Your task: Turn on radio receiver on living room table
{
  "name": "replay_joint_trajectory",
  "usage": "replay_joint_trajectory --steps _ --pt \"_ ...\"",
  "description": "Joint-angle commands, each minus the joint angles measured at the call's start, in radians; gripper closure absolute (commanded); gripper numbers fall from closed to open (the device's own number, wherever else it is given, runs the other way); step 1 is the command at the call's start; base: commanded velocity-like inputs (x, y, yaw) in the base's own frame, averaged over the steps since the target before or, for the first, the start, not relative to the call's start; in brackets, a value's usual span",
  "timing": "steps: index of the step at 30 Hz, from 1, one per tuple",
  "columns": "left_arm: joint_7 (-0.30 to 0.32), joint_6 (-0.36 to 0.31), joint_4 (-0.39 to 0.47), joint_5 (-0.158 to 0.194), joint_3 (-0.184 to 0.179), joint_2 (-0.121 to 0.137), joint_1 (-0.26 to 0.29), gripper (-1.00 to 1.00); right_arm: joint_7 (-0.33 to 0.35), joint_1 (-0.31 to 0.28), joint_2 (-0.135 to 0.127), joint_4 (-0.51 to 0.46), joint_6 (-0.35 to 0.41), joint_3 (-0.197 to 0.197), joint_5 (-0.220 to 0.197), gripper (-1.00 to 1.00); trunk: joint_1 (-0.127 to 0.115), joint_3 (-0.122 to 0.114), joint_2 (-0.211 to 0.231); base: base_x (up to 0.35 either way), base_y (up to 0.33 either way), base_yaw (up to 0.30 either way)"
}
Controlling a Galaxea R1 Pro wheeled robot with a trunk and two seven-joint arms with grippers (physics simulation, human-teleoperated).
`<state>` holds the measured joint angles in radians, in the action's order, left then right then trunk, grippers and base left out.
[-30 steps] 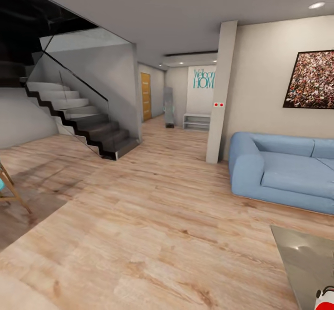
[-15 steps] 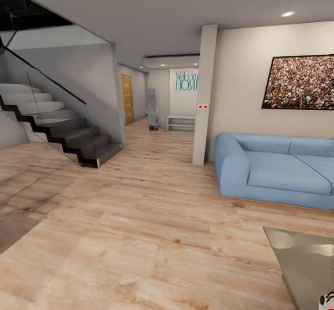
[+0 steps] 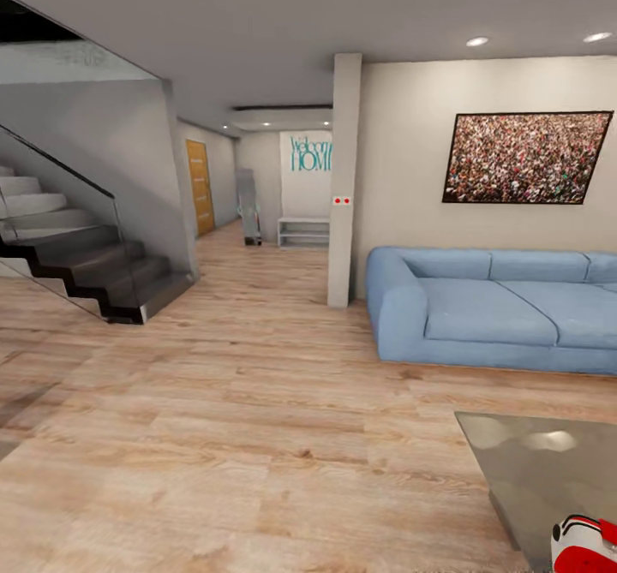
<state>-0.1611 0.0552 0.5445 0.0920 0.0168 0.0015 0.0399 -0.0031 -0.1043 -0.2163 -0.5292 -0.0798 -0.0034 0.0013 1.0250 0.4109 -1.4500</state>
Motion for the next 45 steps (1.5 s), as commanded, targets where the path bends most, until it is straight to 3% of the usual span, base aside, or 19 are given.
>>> replay_joint_trajectory --steps 1,12,45 --pt "0.0 0.0 0.0 0.0 0.0 0.0 0.0 -1.0 0.0 0.0 0.0 0.0 0.0 0.0 0.0 -1.0 0.0 -0.001 0.0 0.001 0.0 -0.251" --pt "0.0 0.0 0.0 0.0 0.0 0.0 0.0 -1.0 0.0 0.0 0.0 0.0 0.0 0.0 0.0 -1.0 0.0 -0.01 0.0 0.069 0.077 -0.251" --pt "0.0 0.0 0.0 0.0 0.0 0.0 0.0 -1.0 0.0 0.0 0.0 0.0 0.0 0.002 0.0 -1.0 0.0 -0.039 0.0 0.275 0.2 -0.251"
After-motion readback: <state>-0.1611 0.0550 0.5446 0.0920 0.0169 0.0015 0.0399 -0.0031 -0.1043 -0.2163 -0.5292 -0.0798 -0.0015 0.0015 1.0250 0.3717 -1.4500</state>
